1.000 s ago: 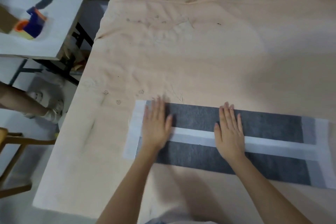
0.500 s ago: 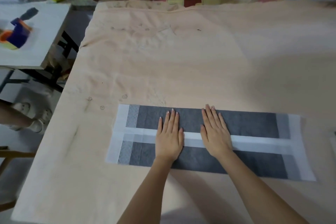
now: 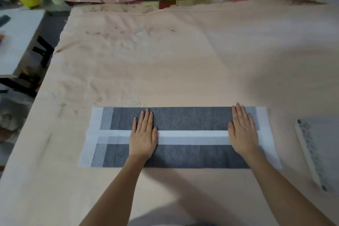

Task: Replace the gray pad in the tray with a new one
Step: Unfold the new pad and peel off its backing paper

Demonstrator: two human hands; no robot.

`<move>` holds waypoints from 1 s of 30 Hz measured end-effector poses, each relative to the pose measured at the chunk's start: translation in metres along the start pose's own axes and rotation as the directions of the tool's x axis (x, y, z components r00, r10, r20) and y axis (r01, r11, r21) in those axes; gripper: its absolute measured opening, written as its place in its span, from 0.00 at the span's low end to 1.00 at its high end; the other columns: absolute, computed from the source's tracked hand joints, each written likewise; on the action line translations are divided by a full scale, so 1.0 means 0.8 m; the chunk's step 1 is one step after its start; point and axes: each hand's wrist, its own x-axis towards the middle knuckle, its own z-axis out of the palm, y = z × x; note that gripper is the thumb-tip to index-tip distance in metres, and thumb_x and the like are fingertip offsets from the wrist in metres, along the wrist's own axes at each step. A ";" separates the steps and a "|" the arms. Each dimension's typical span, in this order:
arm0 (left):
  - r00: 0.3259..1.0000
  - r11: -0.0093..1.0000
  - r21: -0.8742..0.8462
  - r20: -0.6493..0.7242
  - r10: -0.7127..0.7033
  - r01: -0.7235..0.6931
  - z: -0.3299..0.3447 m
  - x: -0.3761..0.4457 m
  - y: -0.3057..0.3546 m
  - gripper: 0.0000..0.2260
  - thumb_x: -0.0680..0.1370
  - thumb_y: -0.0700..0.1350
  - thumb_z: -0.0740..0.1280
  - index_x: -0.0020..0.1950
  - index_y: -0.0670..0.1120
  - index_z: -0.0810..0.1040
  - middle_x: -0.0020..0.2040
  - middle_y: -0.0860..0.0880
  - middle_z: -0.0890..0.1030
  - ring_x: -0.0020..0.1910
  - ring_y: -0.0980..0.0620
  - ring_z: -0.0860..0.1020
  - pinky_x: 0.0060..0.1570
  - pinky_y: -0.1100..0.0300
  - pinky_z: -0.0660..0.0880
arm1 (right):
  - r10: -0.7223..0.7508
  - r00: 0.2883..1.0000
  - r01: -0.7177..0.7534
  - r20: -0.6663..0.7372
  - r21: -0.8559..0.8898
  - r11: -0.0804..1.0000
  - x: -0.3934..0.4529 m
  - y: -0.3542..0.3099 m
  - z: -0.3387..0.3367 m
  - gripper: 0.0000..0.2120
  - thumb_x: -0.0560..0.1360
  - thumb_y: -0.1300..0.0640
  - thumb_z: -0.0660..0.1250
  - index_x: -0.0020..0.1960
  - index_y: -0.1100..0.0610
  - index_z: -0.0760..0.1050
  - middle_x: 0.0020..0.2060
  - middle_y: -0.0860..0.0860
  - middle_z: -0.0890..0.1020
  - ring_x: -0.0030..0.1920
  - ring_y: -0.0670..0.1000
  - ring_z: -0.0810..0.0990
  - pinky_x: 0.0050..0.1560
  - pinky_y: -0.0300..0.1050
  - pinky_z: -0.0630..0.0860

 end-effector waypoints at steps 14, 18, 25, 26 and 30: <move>1.000 1.000 0.026 0.025 -0.015 0.015 0.001 0.001 -0.001 0.27 0.79 0.55 0.36 0.76 0.45 0.43 0.76 0.51 0.43 0.75 0.54 0.40 0.74 0.55 0.37 | 0.186 0.982 -0.189 0.040 0.100 0.977 0.001 0.050 -0.013 0.32 0.76 0.49 0.39 0.76 0.63 0.46 0.77 0.57 0.48 0.77 0.53 0.45 0.76 0.50 0.40; 1.000 0.998 -0.053 0.010 -0.025 0.025 -0.013 0.002 0.000 0.24 0.83 0.52 0.46 0.77 0.44 0.48 0.78 0.49 0.50 0.77 0.52 0.45 0.75 0.56 0.39 | 0.206 0.971 -0.175 -0.119 0.228 0.958 -0.007 -0.021 -0.026 0.28 0.78 0.56 0.55 0.74 0.69 0.56 0.75 0.63 0.55 0.76 0.59 0.52 0.76 0.56 0.48; 0.956 0.949 -0.142 -0.035 -0.290 0.282 -0.057 -0.026 -0.053 0.26 0.79 0.44 0.59 0.76 0.43 0.57 0.76 0.45 0.60 0.75 0.46 0.58 0.74 0.52 0.53 | -0.310 0.950 0.306 -0.036 0.303 0.902 -0.079 -0.238 -0.021 0.24 0.72 0.58 0.65 0.67 0.63 0.69 0.71 0.60 0.67 0.67 0.60 0.69 0.66 0.55 0.67; 0.935 0.928 -0.140 -0.034 -0.352 0.344 -0.063 -0.032 -0.066 0.26 0.78 0.43 0.59 0.76 0.43 0.58 0.75 0.45 0.61 0.74 0.46 0.59 0.72 0.51 0.55 | -0.387 0.922 0.365 0.021 0.286 0.886 -0.089 -0.264 -0.016 0.25 0.73 0.56 0.63 0.68 0.61 0.66 0.72 0.59 0.64 0.69 0.58 0.66 0.67 0.54 0.65; 0.843 0.837 -0.145 -0.033 -0.537 0.527 -0.085 -0.055 -0.115 0.27 0.77 0.45 0.61 0.75 0.43 0.59 0.74 0.45 0.63 0.70 0.43 0.64 0.63 0.48 0.67 | -0.546 0.813 0.526 0.203 0.149 0.838 -0.115 -0.348 -0.002 0.27 0.74 0.53 0.64 0.69 0.60 0.61 0.71 0.60 0.62 0.68 0.59 0.64 0.65 0.53 0.62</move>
